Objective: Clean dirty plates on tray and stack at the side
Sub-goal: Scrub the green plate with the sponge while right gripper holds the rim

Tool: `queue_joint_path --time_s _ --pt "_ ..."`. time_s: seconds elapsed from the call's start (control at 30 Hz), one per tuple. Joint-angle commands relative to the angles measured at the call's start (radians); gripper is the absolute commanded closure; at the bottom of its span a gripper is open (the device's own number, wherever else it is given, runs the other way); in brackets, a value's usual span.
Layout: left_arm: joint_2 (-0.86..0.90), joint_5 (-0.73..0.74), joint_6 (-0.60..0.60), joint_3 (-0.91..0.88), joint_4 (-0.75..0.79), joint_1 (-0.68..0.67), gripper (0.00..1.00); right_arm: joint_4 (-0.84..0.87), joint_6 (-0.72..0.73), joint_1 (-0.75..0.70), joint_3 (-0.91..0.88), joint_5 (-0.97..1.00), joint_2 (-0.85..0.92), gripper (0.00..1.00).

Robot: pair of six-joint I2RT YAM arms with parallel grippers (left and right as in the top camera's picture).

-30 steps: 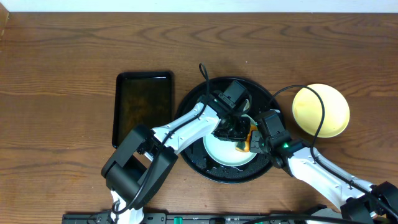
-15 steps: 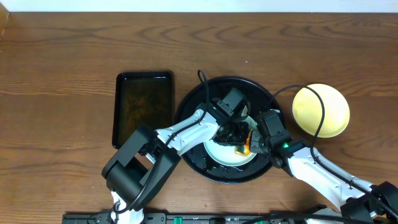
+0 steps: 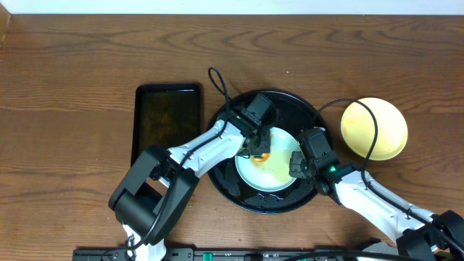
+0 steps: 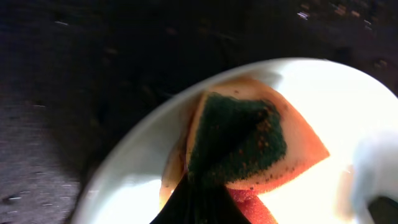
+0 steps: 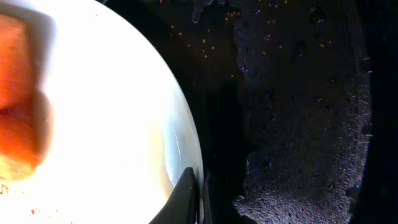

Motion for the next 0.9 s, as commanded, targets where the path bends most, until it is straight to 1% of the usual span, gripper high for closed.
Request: queue_joint_path --time_s 0.0,0.1,0.17,0.27,0.37,0.5,0.7,0.87 --pt "0.031 -0.108 0.066 -0.032 -0.053 0.037 0.93 -0.028 0.004 0.004 -0.027 -0.003 0.038 0.99" --pt "-0.034 0.006 0.210 -0.020 -0.061 0.027 0.93 -0.028 0.004 0.004 -0.027 -0.003 0.038 0.99" --pt "-0.090 0.036 0.246 -0.019 -0.068 0.019 0.92 -0.028 0.004 0.005 -0.027 -0.003 0.038 0.99" --pt "-0.182 0.040 0.275 -0.019 -0.083 0.007 0.93 -0.028 0.004 0.004 -0.027 -0.003 0.038 0.99" --pt "-0.225 0.041 0.278 -0.020 -0.094 -0.002 0.93 -0.027 0.004 0.004 -0.027 -0.003 0.038 0.99" --pt "-0.218 0.041 0.277 -0.021 -0.105 -0.023 0.93 -0.027 0.004 0.004 -0.027 -0.003 0.038 0.99" --pt "-0.144 0.041 0.268 -0.024 -0.095 -0.097 0.93 -0.027 0.004 0.004 -0.027 -0.003 0.038 0.99" --pt "-0.063 0.041 0.219 -0.024 -0.041 -0.154 0.93 -0.027 0.004 0.004 -0.027 -0.003 0.038 0.99"
